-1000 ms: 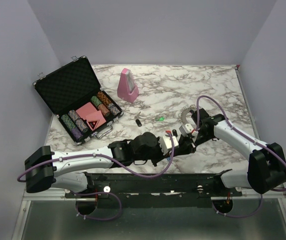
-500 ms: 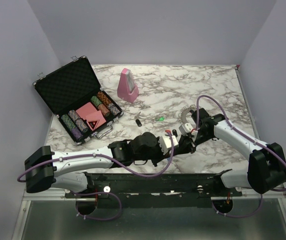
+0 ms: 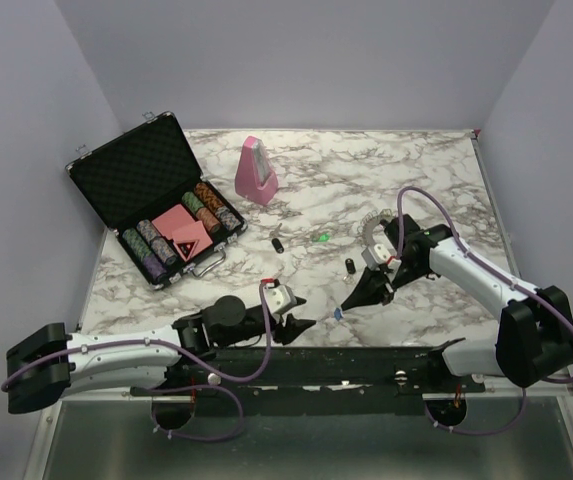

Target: Put the keys on the keyring

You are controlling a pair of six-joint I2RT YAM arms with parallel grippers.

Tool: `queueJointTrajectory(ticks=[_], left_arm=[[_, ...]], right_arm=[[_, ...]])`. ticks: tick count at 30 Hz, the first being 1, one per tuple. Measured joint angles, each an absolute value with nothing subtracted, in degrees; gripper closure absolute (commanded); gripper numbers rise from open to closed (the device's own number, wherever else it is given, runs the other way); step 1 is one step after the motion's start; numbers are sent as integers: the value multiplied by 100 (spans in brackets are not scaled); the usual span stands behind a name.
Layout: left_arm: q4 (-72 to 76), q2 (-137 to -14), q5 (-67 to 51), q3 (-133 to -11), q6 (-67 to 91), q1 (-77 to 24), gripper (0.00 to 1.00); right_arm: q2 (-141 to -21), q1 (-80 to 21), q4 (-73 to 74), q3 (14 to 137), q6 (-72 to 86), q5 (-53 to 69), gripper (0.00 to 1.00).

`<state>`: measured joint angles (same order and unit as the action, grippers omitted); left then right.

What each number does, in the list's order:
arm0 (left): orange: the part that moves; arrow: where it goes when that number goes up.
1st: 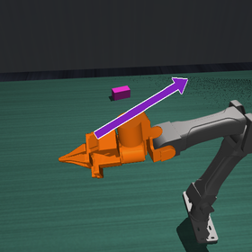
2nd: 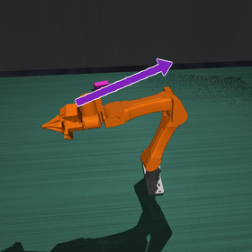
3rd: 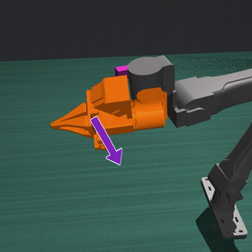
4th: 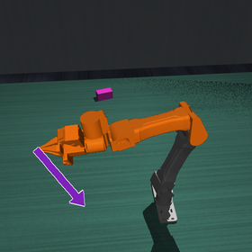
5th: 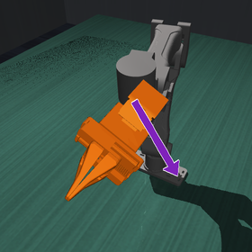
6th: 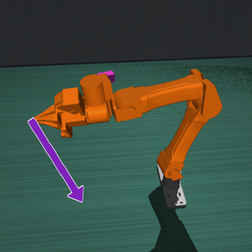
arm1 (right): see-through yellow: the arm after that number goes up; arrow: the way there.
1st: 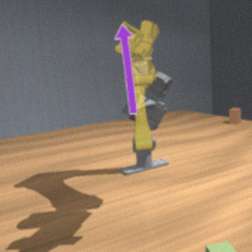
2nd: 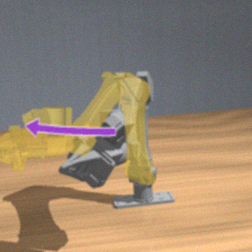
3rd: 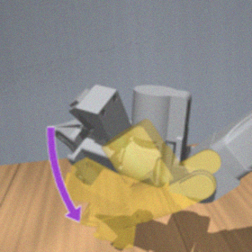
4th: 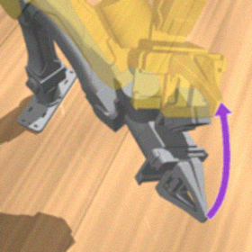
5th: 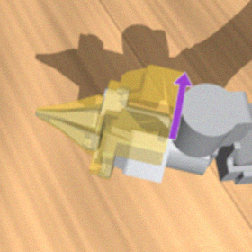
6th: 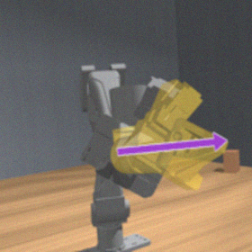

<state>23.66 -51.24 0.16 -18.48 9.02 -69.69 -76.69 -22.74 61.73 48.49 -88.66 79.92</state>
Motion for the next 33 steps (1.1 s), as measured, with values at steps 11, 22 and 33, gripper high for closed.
queueJointTrajectory(ticks=[11,22,33], left_arm=[[4696,-5728,-137,-1011,454,-6943,51],[5408,-6460,-766,-1441,244,-6943,57],[5430,-6731,-1059,-1564,172,-6945,59]], right_arm=[[-7738,-2239,6580,4709,-10003,8329,100],[-7771,-2231,6720,4657,-10495,8353,100],[-7771,-2200,6742,4657,-10547,8366,100]])
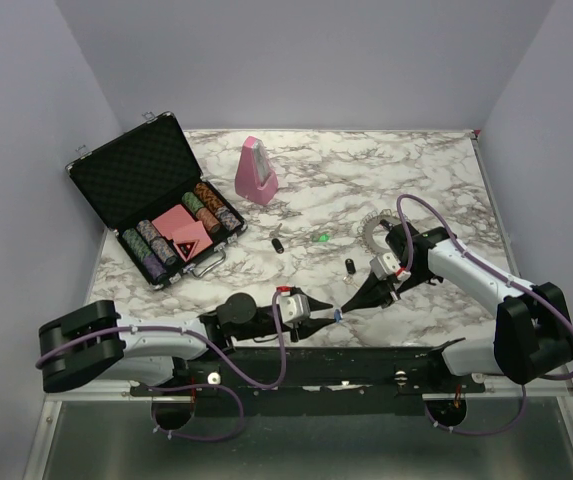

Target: Put the keys on the keyring

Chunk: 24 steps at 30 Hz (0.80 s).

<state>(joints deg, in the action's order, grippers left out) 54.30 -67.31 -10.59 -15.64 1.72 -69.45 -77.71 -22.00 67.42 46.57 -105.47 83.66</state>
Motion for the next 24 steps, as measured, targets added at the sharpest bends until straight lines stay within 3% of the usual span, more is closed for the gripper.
queueJointTrajectory(ticks=[9,24], left_arm=[[5387,-6925,-1059,-1813,97,-6945,70],[5382,-7008,-1074,-1863,69,-6945,71]], right_arm=[[-7771,-2189,6742,4657,-10547,8366,100],[-7771,-2174,6742,4657,-10541,8368,100]])
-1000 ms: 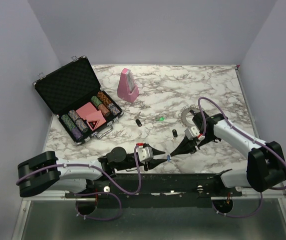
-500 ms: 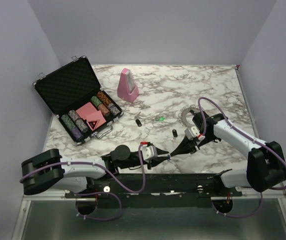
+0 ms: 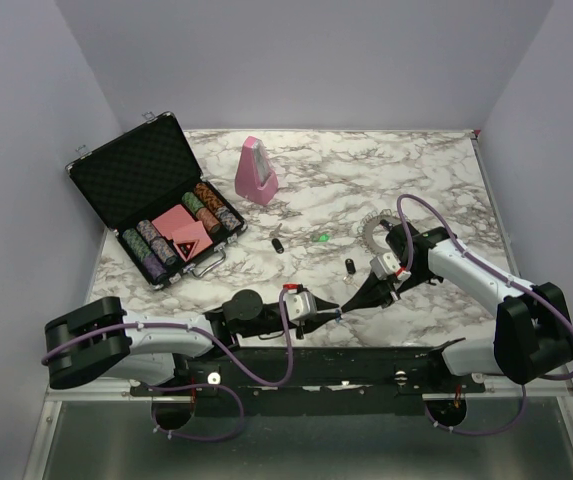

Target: Put the keys on the keyring

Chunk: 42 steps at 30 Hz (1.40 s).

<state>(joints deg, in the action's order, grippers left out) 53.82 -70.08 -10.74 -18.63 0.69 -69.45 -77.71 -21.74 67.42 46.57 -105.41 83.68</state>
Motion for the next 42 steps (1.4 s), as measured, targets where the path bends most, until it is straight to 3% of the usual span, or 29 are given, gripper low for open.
queueJointTrajectory(ticks=[7,13,19,24,29,42], left_arm=[[5371,-7124,-1076,-1863,69,-6945,79],[5365,-7137,-1076,-1863,62,-6945,100],[5358,-7137,-1076,-1863,67,-6943,100],[5164,-7105,-1074,-1927,91,-6945,100],[4088,-6958,-1000,-2383,141,-6945,100],[2703,-6864,-792,-2840,290,-6945,100]], right_arm=[[-7771,-2174,6742,4657,-10508,8368,100],[-7771,-2174,6740,4657,-10506,8368,100],[-7771,-2174,6742,4657,-10499,8366,99],[-7771,-2174,6709,4657,-10328,8357,88],[-7769,-2145,6576,4659,-9909,8359,83],[-7760,-2130,6368,4659,-9478,8322,82]])
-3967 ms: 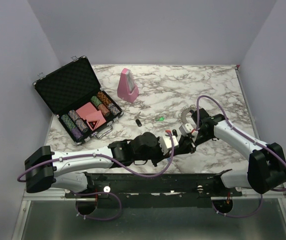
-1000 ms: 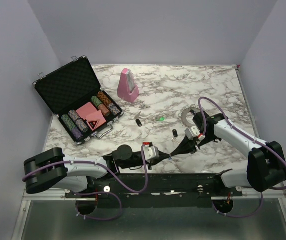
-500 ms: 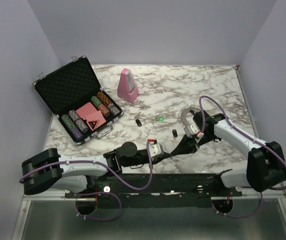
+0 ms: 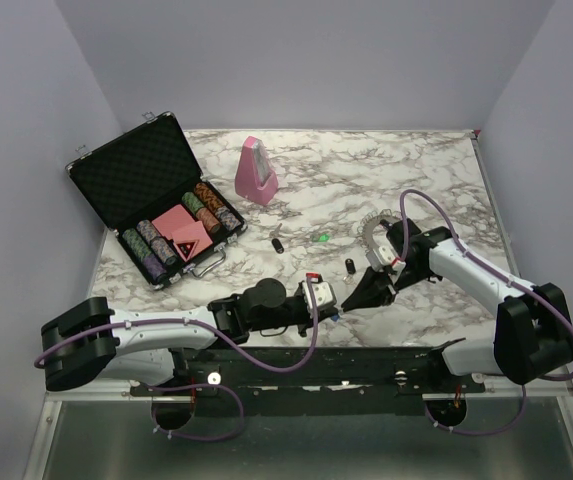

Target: Put the keys on the keyring

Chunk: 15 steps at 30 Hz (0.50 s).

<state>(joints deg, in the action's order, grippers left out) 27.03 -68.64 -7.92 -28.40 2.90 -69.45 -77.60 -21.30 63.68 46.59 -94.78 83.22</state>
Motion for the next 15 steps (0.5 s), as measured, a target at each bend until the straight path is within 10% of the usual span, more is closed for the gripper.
queueJointTrajectory(ticks=[15], left_arm=[[2668,-6709,-683,-2840,379,-6945,100]], right_arm=[[-7756,-2132,5944,4659,-8991,8313,77]])
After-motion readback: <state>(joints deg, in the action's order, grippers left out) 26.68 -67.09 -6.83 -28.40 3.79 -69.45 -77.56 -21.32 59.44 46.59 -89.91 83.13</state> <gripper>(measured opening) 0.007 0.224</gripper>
